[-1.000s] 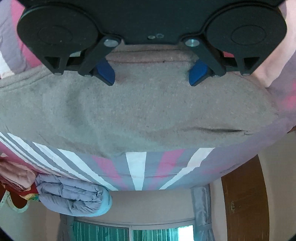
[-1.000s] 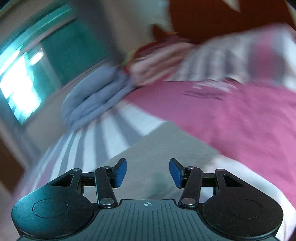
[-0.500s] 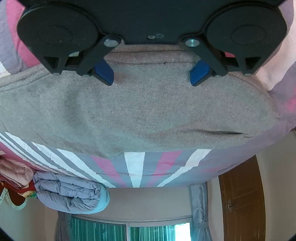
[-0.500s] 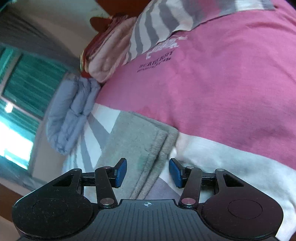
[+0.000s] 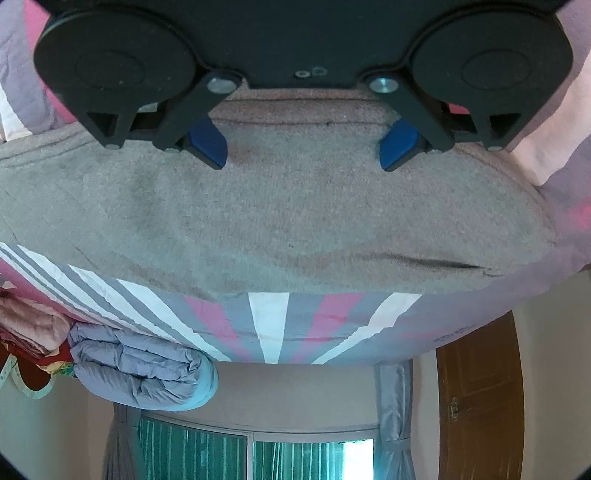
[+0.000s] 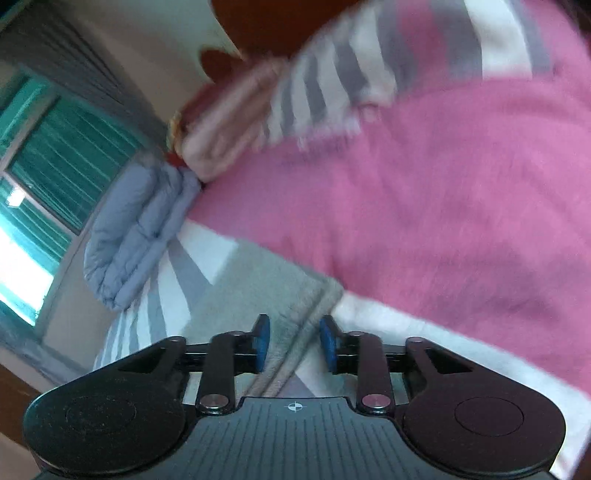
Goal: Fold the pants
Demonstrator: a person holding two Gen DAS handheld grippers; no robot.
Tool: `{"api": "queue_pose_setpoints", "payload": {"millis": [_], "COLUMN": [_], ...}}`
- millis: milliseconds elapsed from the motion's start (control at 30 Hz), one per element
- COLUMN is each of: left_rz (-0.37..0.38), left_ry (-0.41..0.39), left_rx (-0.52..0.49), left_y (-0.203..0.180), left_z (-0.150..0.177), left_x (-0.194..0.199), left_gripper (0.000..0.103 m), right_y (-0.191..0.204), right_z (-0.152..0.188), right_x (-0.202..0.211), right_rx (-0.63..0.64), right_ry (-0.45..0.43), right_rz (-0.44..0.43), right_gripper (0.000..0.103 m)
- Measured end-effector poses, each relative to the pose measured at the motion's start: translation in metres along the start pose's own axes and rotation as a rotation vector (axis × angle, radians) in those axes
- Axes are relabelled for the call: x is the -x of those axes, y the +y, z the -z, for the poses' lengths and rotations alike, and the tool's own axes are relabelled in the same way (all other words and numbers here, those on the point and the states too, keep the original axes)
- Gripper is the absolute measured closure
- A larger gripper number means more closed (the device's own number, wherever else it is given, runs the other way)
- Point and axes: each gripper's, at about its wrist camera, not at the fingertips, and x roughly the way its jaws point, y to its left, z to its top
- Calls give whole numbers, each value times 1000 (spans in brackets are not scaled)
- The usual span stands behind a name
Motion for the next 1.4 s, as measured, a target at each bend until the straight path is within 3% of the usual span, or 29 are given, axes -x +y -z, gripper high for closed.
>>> {"api": "queue_pose_setpoints", "payload": {"millis": [133, 367, 467, 600, 733, 833, 867, 900, 933, 1267, 1400], "left_rz": [-3, 13, 14, 14, 18, 22, 17, 14, 12, 21, 25], "left_ry": [2, 3, 3, 4, -5, -9, -10, -11, -10, 6, 5], "left_rx": [-4, 7, 7, 3, 4, 13, 11, 9, 7, 6, 8], "left_y": [-2, 2, 2, 2, 3, 5, 5, 4, 4, 4, 5], "left_z": [1, 2, 1, 1, 0, -1, -1, -1, -1, 0, 1], "left_x": [-1, -3, -3, -3, 2, 5, 6, 7, 8, 0, -1], "left_gripper": [18, 18, 18, 16, 16, 16, 16, 16, 16, 15, 14], "right_y": [0, -5, -7, -3, -18, -13, -12, -11, -12, -6, -12], "right_z": [6, -1, -7, -8, -4, -4, -4, -2, -1, -1, -3], "right_x": [13, -24, -31, -16, -32, -22, -17, -12, -9, -43, -39], "right_rx": [-33, -116, -114, -57, -80, -70, -66, -65, -70, -97, -159], "right_ry": [15, 101, 94, 27, 90, 75, 71, 63, 64, 142, 141], "right_rz": [-93, -77, -48, -107, -47, -62, -64, -59, -57, -84, -110], "right_gripper": [72, 73, 98, 98, 98, 94, 81, 53, 47, 47, 60]}}
